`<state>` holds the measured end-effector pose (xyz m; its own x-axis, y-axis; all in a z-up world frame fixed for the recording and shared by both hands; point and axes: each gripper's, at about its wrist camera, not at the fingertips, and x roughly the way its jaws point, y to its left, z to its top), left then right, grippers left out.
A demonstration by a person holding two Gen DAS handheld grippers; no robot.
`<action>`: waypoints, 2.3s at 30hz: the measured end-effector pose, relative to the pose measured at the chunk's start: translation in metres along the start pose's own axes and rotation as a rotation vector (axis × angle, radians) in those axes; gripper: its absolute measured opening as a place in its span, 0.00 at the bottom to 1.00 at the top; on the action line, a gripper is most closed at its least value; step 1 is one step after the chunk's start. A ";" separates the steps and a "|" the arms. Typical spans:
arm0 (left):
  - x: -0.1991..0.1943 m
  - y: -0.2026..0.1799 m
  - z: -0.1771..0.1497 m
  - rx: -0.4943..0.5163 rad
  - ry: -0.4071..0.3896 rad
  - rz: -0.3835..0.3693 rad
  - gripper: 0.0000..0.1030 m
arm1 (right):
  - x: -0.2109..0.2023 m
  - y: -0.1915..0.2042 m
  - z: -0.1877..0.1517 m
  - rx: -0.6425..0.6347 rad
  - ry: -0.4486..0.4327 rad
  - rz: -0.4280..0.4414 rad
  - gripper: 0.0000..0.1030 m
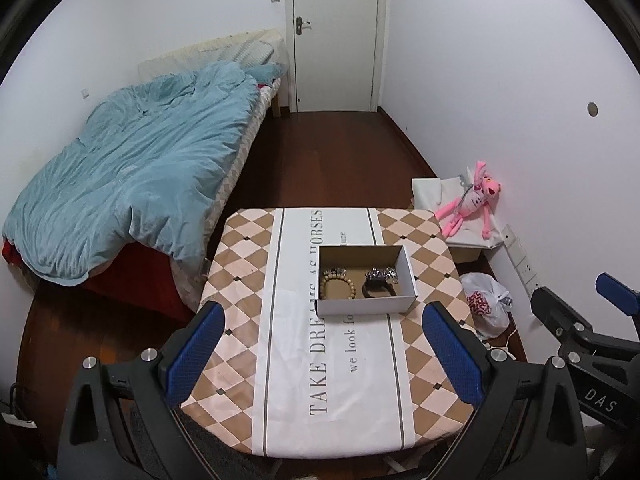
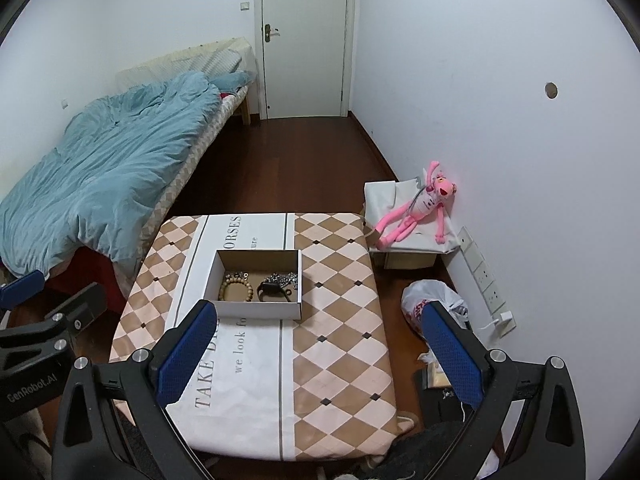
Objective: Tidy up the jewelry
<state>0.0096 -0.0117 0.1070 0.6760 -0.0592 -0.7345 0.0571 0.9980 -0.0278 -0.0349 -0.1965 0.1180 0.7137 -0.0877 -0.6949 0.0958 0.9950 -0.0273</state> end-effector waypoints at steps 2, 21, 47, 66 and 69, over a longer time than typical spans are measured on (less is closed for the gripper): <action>0.005 -0.001 0.003 0.000 0.027 -0.003 0.98 | 0.004 0.000 0.004 -0.005 0.011 -0.007 1.00; 0.071 -0.004 0.021 0.017 0.135 0.033 0.98 | 0.075 -0.001 0.031 -0.003 0.108 -0.063 1.00; 0.089 0.000 0.022 0.020 0.132 0.065 0.98 | 0.107 0.005 0.025 -0.011 0.168 -0.055 1.00; 0.094 0.003 0.019 0.023 0.134 0.062 0.98 | 0.109 0.007 0.024 -0.015 0.171 -0.055 1.00; 0.094 0.002 0.019 0.022 0.133 0.065 0.98 | 0.110 0.006 0.024 -0.014 0.173 -0.053 1.00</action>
<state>0.0868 -0.0155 0.0507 0.5753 0.0111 -0.8179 0.0332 0.9988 0.0369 0.0605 -0.2009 0.0588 0.5779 -0.1314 -0.8054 0.1192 0.9900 -0.0760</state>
